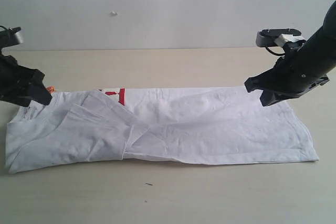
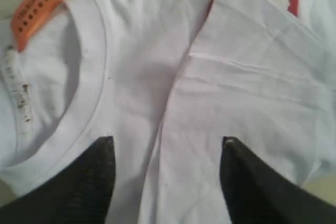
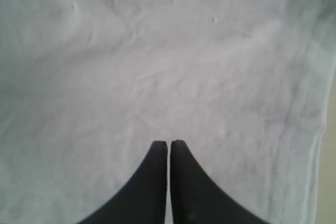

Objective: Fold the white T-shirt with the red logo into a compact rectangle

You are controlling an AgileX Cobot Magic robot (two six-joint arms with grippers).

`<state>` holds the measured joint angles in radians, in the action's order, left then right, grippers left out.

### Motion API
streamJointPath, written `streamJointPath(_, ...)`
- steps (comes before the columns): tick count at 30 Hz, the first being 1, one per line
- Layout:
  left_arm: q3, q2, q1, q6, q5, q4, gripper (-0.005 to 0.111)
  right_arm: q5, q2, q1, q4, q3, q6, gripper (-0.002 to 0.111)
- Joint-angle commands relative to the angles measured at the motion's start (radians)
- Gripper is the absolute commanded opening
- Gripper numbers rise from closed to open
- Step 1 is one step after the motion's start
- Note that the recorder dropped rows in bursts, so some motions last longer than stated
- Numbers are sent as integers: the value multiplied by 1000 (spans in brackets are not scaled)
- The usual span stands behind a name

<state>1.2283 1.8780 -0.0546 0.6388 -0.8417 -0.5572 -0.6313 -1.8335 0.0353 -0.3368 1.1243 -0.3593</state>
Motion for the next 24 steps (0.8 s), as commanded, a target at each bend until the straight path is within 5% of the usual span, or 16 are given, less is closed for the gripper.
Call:
streamJointPath(1, 6, -9, -73, 10, -16, -30, 40, -9, 2, -1, 8, -1, 13, 3)
streamJointPath(8, 4, 15, -147, 13, 27, -46, 36, -11, 2, -1, 5, -1, 13, 3)
streamJointPath(20, 4, 96, -155, 36, 77, -50, 37, -7, 2, -1, 5, -1, 13, 3)
streamJointPath(24, 4, 112, -155, 30, 96, -52, 56, -7, 2, -1, 5, -1, 13, 3)
